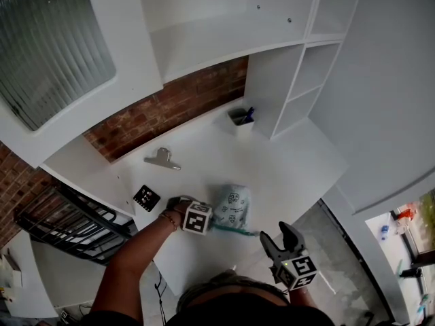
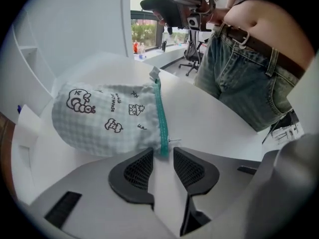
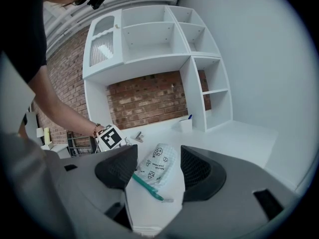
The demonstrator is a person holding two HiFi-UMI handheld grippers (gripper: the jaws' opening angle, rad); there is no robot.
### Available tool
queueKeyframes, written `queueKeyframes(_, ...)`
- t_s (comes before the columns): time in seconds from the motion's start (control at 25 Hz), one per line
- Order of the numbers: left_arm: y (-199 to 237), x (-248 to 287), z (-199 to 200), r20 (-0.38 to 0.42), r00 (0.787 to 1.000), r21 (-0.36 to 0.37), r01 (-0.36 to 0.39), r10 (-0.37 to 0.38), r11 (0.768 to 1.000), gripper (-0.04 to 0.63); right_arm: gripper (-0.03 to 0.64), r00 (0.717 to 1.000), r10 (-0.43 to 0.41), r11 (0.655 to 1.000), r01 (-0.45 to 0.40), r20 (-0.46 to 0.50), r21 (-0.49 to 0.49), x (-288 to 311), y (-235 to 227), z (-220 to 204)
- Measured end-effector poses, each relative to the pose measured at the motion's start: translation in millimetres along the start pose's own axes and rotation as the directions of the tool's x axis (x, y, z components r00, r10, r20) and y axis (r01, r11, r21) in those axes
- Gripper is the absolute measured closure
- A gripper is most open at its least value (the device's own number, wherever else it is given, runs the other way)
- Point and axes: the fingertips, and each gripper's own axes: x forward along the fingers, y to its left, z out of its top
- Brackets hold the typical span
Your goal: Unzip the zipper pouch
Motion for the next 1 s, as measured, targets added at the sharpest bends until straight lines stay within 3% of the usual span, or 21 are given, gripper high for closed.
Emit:
queueKeyframes(0.08, 4, 0, 2, -0.017, 1.0, -0.009, 0.008, -0.008, 1.0, 0.509, 0.347, 1.0, 0.001, 1.0, -0.001, -0.002, -0.002, 1, 2, -1)
queueKeyframes(0.24, 7, 1, 4, -0.022, 1.0, -0.042, 0.01, -0.011, 0.999, 0.535, 0.347, 1.0, 0.007, 1.0, -0.007, 0.002, -0.012, 3, 6, -1)
queueKeyframes(0.36, 9, 0, 10, 0.037, 0.999, -0.117, 0.002, 0.003, 0.993, 0.543, 0.347, 1.0, 0.003, 1.0, -0.003, 0.009, -0.007, 6, 7, 0)
queueKeyframes(0.44, 4, -2, 17, 0.117, 0.993, -0.233, 0.035, -0.008, 0.972, 0.546, 0.347, 1.0, 0.004, 1.0, -0.004, 0.015, -0.006, 6, 8, 2)
queueKeyframes(0.56, -3, -16, 29, 0.254, 0.967, -0.415, 0.106, 0.003, 0.904, 0.546, 0.347, 1.0, 0.013, 1.0, -0.012, 0.019, -0.009, 6, 12, 4)
queueKeyframes(0.68, -1, -40, 48, 0.436, 0.898, -0.542, 0.218, 0.05, 0.811, 0.548, 0.348, 0.999, 0.033, 0.999, -0.033, 0.006, -0.018, 8, 17, 3)
queueKeyframes(0.76, 0, -57, 59, 0.561, 0.823, -0.596, 0.328, 0.088, 0.733, 0.547, 0.35, 0.999, 0.05, 0.998, -0.05, -0.003, -0.024, 9, 22, 1)
queueKeyframes(0.84, -1, -75, 69, 0.657, 0.741, -0.611, 0.417, 0.137, 0.673, 0.548, 0.35, 0.997, 0.071, 0.997, -0.071, -0.008, -0.039, 9, 29, 1)
queueKeyframes(0.92, -1, -92, 78, 0.719, 0.668, -0.605, 0.466, 0.192, 0.645, 0.548, 0.35, 0.993, 0.116, 0.988, -0.117, -0.018, -0.096, 9, 41, 3)
queueKeyframes(1.0, -2, -109, 86, 0.761, 0.599, -0.596, 0.496, 0.248, 0.632, 0.548, 0.35, 0.981, 0.188, 0.961, -0.192, -0.038, -0.199, 10, 61, 8)
